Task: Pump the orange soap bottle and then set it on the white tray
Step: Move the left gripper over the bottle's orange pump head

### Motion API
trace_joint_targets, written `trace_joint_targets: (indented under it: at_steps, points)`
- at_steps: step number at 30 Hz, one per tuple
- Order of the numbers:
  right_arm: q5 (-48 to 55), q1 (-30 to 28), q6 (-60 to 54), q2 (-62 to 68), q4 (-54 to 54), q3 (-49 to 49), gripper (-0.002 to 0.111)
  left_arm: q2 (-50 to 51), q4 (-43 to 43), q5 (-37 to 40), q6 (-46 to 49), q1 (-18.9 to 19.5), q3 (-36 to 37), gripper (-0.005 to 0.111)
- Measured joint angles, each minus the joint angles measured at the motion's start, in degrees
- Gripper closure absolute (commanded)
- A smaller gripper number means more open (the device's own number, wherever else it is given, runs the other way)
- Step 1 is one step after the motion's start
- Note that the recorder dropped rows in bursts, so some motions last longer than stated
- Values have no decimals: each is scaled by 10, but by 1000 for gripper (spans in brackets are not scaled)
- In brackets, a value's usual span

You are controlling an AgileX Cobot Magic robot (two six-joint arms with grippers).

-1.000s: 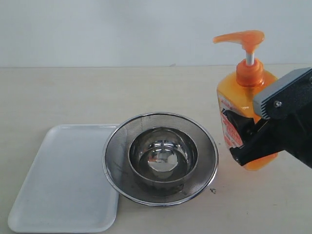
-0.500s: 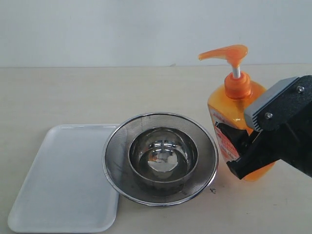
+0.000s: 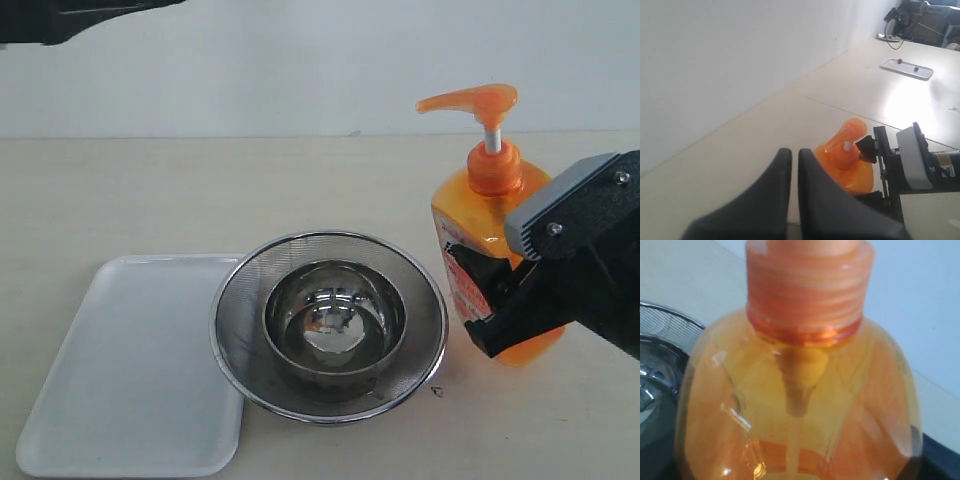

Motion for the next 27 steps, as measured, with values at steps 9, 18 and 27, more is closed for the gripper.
trace_joint_targets:
  at_steps: [9,18,27]
  points:
    - [-72,0,4,74,0,0,109,100,41,-170,55,-172,-57,102]
    - [-76,0,17,78,-13,0,109,207,51,-227,62,-238,-134,102]
    - [-74,0,19,78,-21,0,109,257,71,-159,35,-260,-194,102]
